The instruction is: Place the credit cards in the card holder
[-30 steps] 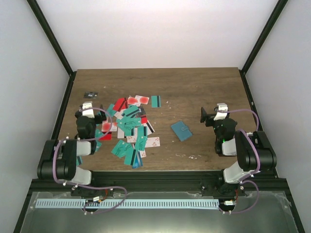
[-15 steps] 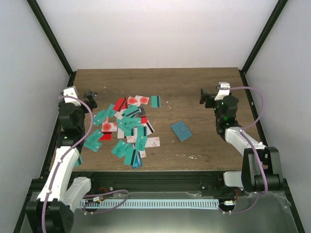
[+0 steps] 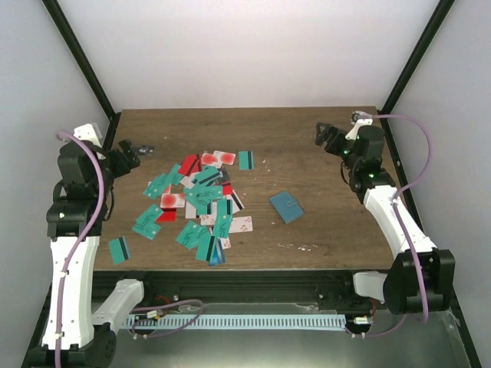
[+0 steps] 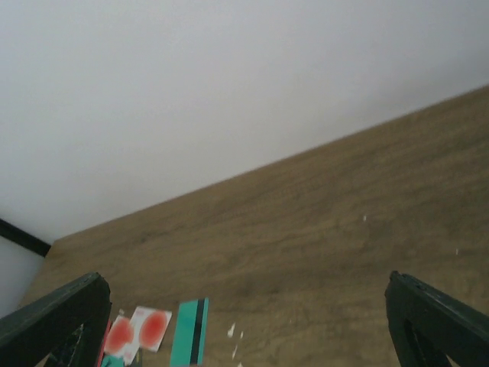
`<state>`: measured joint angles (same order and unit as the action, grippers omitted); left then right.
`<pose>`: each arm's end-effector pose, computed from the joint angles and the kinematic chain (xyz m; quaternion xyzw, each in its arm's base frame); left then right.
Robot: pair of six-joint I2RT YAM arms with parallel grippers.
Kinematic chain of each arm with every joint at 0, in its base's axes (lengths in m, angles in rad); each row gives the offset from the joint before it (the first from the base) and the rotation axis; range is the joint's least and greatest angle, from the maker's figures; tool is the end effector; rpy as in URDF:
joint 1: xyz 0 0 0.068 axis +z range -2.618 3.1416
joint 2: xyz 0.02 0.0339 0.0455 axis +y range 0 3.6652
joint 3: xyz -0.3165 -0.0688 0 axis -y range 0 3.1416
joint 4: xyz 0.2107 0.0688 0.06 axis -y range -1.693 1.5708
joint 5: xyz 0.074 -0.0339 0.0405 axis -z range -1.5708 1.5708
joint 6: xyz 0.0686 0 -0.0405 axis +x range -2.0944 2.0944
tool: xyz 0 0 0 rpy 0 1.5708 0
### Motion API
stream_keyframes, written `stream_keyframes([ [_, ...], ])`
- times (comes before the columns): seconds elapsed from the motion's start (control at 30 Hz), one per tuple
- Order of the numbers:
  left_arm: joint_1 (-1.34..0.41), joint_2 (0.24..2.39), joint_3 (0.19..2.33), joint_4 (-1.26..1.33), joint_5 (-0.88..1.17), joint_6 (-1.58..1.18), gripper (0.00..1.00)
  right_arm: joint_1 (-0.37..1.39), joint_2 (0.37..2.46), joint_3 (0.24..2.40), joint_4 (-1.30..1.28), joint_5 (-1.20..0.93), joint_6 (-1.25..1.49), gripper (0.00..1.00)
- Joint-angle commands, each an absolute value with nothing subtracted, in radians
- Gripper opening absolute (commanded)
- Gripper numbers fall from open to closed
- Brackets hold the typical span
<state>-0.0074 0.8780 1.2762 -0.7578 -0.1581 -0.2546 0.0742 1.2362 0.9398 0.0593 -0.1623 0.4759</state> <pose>0.1216 0.0099 0.4442 -0.1457 0.8078 -0.0098 0.5711 0.2713 0.0313 0.3750 0.1071 0.7774 0.2287 0.5760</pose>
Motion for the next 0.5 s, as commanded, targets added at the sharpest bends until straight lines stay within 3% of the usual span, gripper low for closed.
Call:
stream_keyframes([
  [0.0, -0.007, 0.844, 1.269, -0.928, -0.109, -0.321, 1.00, 0.072, 1.243, 1.008, -0.125, -0.229, 0.489, 1.00],
  [0.23, -0.017, 0.900, 1.067, -0.874, 0.343, -0.547, 1.00, 0.072, 1.271, 0.945, -0.271, -0.347, 0.424, 1.00],
  [0.47, -0.214, 0.935, 0.832, -0.631, 0.316, -0.749, 0.98, 0.074, 1.372, 0.893, -0.396, -0.424, 0.336, 0.95],
])
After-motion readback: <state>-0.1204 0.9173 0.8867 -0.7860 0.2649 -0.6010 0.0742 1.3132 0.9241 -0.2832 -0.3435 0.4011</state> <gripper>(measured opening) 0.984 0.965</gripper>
